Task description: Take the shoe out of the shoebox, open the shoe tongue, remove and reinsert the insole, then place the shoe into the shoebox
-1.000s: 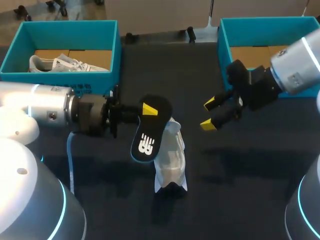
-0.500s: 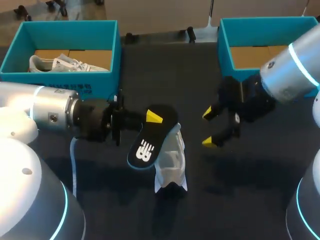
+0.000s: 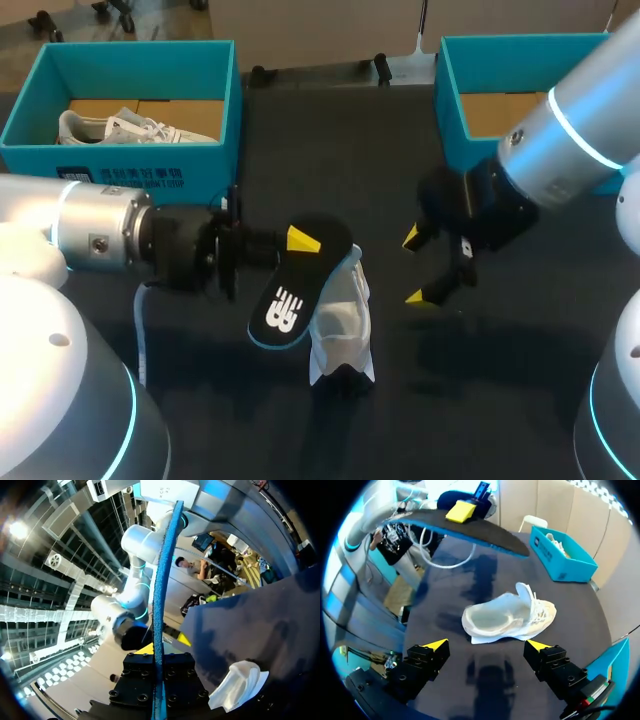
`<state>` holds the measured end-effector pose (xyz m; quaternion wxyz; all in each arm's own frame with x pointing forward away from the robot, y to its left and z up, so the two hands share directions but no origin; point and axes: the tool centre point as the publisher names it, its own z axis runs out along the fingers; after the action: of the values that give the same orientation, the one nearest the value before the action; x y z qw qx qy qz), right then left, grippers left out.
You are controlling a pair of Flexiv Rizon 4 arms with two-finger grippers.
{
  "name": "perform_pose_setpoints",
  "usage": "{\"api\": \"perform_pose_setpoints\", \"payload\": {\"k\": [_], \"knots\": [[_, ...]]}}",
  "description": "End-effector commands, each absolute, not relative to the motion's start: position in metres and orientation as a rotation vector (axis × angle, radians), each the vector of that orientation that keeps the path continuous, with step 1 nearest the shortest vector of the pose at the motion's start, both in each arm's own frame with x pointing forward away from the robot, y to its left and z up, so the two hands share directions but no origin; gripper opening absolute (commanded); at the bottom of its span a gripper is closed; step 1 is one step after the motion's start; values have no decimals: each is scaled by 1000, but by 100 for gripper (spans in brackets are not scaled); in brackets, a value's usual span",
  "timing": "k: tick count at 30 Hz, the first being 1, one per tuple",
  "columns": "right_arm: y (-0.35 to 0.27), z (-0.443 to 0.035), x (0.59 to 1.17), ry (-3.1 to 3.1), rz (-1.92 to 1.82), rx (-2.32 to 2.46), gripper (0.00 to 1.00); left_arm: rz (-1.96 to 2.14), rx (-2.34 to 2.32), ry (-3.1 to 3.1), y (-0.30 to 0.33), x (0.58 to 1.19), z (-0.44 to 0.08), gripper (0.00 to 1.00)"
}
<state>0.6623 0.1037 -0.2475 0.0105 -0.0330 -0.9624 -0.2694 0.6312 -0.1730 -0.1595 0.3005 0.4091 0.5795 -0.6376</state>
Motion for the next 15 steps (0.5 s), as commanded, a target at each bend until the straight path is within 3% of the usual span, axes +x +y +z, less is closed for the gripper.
{"api": "perform_pose_setpoints", "payload": {"k": [1, 15], "knots": [[111, -270, 668, -3004, -824, -34, 100, -1707, 1094, 1536, -189, 618, -177, 0], [125, -302, 655, -3013, -780, 32, 100, -1754, 1043, 1538, -189, 608, -178, 0]]}}
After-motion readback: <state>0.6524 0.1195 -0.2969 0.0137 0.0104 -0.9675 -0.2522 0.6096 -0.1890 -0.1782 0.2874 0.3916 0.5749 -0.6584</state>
